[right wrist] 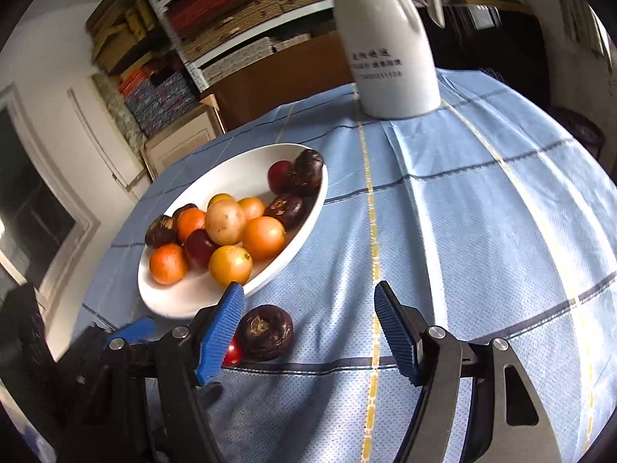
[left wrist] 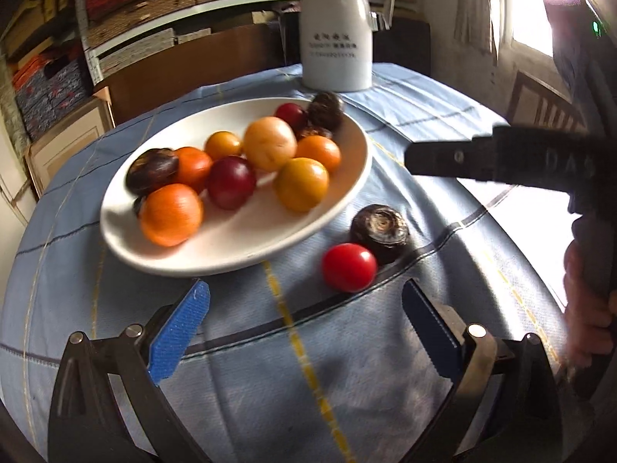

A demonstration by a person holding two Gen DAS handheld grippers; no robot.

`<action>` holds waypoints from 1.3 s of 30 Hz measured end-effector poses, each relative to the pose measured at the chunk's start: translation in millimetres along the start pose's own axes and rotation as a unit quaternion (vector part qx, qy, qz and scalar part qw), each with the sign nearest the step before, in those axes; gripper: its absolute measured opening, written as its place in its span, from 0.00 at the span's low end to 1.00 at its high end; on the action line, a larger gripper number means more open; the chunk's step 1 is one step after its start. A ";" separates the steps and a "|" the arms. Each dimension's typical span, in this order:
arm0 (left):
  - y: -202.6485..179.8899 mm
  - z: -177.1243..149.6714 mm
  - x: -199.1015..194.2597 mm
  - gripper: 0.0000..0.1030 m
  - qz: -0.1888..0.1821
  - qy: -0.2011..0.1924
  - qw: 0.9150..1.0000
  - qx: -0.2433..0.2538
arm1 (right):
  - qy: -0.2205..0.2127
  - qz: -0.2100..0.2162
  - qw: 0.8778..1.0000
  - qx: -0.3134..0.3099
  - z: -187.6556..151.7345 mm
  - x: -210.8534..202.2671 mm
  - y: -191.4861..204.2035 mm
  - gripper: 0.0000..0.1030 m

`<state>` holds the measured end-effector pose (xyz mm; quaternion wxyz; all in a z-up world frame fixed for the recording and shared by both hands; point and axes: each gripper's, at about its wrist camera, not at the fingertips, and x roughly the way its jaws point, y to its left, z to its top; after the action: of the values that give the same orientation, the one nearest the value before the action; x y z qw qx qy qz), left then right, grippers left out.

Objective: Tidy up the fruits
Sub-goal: 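Move both tools toward the cherry tomato and last dark fruit, then grasp the dark brown fruit with the right tool while the left tool grasps the cherry tomato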

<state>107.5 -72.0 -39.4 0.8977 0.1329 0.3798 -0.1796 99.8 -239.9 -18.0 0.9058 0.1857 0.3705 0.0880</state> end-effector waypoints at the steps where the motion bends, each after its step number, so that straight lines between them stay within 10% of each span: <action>1: -2.6 1.7 3.2 0.95 0.006 0.004 1.000 0.002 | 0.002 0.004 1.000 0.002 0.3 0.1 -0.3 0.69; 10: 38.3 -4.8 14.2 0.96 0.042 0.038 0.995 -0.082 | 0.020 -0.003 1.000 -0.023 -2.7 5.9 7.5 0.69; 16: 83.0 -24.9 3.2 0.95 -0.001 0.034 0.983 -0.181 | 0.040 -0.018 0.994 -0.100 -18.4 19.6 33.5 0.66; 23: 61.0 -21.8 -1.1 0.95 0.013 0.029 0.991 -0.131 | 0.061 -0.027 0.984 -0.164 -32.7 36.1 55.2 0.52; 26: 51.7 -19.0 0.5 0.95 0.007 0.028 0.992 -0.120 | 0.064 -0.018 0.985 -0.159 -31.1 37.6 54.5 0.26; 39: 4.3 3.0 17.5 0.94 -0.024 0.031 0.996 -0.077 | 0.029 0.005 0.996 -0.086 -6.9 11.8 24.2 0.22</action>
<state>122.6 -73.1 -49.7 0.8884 0.0598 0.4233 -0.1673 102.9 -212.4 -20.4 0.9069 0.1064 0.3865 0.1298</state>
